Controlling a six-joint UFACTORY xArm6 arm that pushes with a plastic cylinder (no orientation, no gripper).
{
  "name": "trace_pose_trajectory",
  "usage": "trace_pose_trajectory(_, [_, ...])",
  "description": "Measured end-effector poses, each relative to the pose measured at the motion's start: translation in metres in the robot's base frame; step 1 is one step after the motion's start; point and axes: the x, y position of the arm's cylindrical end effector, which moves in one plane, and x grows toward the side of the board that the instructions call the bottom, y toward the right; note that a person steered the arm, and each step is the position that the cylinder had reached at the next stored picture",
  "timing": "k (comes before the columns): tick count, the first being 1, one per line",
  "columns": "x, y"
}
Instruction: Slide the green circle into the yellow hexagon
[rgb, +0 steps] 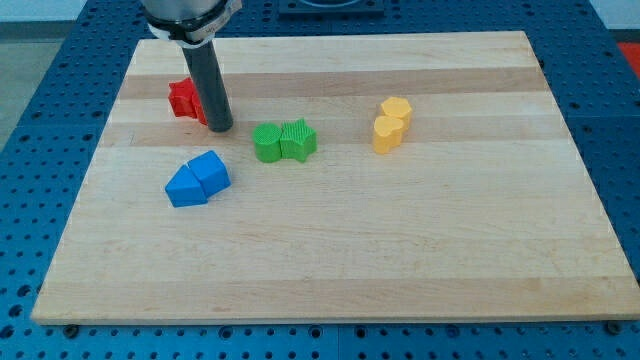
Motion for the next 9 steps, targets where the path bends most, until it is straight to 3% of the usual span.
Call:
trace_pose_trajectory(1, [0.0,0.0])
trace_pose_trajectory(3, [0.049,0.0])
trace_pose_trajectory(9, [0.035,0.109])
